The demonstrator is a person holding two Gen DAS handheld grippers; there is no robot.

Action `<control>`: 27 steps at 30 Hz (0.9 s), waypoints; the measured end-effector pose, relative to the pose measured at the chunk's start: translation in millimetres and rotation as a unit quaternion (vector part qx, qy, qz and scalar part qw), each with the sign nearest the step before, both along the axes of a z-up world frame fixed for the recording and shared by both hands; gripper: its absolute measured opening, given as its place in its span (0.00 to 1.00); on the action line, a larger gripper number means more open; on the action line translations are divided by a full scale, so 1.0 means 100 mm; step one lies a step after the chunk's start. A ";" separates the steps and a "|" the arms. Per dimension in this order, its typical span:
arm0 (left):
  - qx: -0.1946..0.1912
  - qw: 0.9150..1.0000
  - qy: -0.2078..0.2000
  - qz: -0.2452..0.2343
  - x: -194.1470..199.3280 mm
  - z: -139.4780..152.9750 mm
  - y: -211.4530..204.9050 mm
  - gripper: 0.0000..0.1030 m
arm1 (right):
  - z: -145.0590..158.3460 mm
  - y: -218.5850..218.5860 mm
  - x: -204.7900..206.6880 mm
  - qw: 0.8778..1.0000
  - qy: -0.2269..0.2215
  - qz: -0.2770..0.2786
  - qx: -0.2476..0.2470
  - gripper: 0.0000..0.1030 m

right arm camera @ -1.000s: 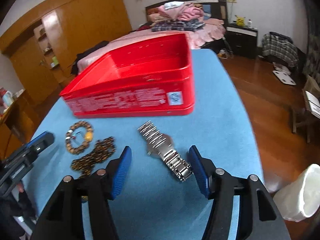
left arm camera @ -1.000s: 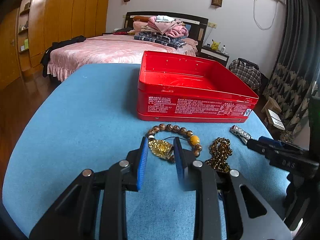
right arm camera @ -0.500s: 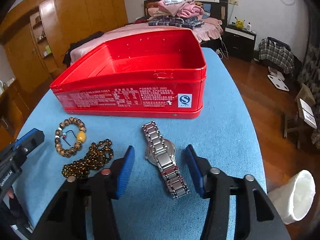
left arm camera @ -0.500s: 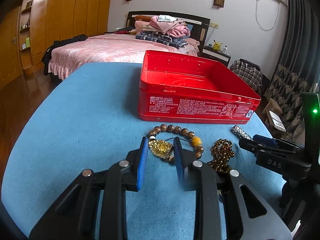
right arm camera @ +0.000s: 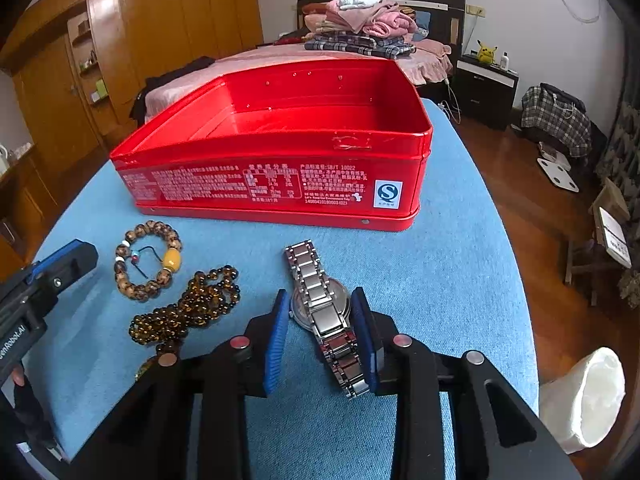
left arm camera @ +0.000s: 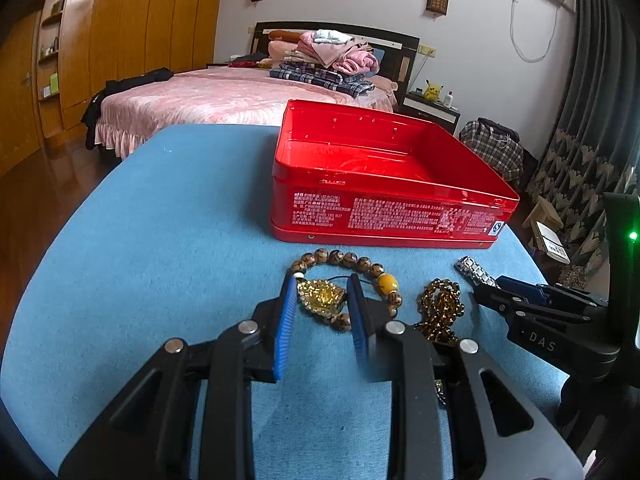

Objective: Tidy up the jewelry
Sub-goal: 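Carry the pendant and watch into the red tin and open both tools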

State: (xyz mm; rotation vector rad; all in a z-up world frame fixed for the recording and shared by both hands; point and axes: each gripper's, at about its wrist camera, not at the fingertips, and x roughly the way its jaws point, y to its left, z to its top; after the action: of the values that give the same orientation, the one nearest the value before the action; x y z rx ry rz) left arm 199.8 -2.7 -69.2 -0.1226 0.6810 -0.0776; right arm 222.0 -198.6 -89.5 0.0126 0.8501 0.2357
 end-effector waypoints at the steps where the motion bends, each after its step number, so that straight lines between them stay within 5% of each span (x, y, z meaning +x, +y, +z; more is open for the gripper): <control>1: 0.001 1.000 -0.001 0.000 0.00 0.00 0.00 0.24 | 0.01 -0.01 -0.02 1.000 -0.001 -0.001 0.005 0.30; 27: 0.007 0.999 -0.046 -0.013 0.07 0.38 -0.17 0.24 | 0.75 -0.10 -0.11 0.997 -0.070 0.012 0.040 0.30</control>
State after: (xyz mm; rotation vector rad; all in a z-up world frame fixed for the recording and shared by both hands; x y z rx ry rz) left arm 207.0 -19.7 -31.1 -0.0968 0.5921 -0.1036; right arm 211.0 -209.0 -14.1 0.0595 0.7015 0.2888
